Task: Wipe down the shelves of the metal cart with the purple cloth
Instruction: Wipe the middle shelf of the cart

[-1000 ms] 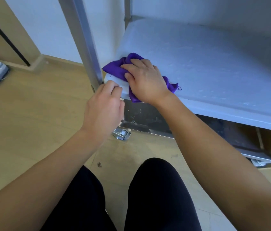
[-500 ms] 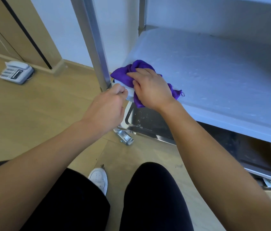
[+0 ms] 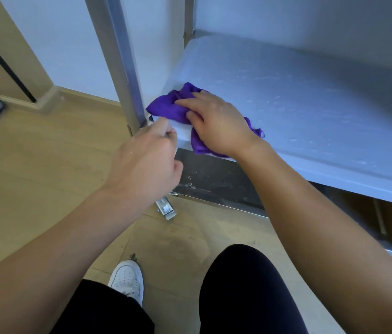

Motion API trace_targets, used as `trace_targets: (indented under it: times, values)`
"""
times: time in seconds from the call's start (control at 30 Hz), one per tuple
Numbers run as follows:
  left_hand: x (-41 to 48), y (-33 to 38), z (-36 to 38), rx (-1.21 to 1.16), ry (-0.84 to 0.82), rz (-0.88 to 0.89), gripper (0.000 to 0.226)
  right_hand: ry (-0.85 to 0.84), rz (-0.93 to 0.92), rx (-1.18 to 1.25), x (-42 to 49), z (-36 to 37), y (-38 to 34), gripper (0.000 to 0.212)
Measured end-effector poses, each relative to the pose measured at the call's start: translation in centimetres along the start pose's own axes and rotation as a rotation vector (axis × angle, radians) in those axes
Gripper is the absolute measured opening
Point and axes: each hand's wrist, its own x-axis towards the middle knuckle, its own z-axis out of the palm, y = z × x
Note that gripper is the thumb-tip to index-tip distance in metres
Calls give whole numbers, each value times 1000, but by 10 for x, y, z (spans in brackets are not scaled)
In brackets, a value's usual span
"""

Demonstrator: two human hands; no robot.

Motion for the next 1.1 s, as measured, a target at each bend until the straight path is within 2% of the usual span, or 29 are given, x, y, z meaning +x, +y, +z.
trace_targets:
  times: [0.23, 0.43, 0.63, 0.9, 1.1]
  values:
    - [-1, 1, 6, -32, -19, 7, 49, -7, 113, -181, 38, -7, 20, 41]
    - [4, 4, 3, -4, -36, 6, 47, -113, 16, 52, 15, -19, 18, 39]
    - [4, 10, 6, -8, -17, -2, 41, -96, -117, 89, -28, -26, 15, 36]
    - [5, 2, 11, -42, 45, 3, 34, -51, 67, 40, 13, -10, 14, 38]
    - [28, 4, 17, -77, 97, 45, 44, -4, 130, -23, 43, -3, 19, 39]
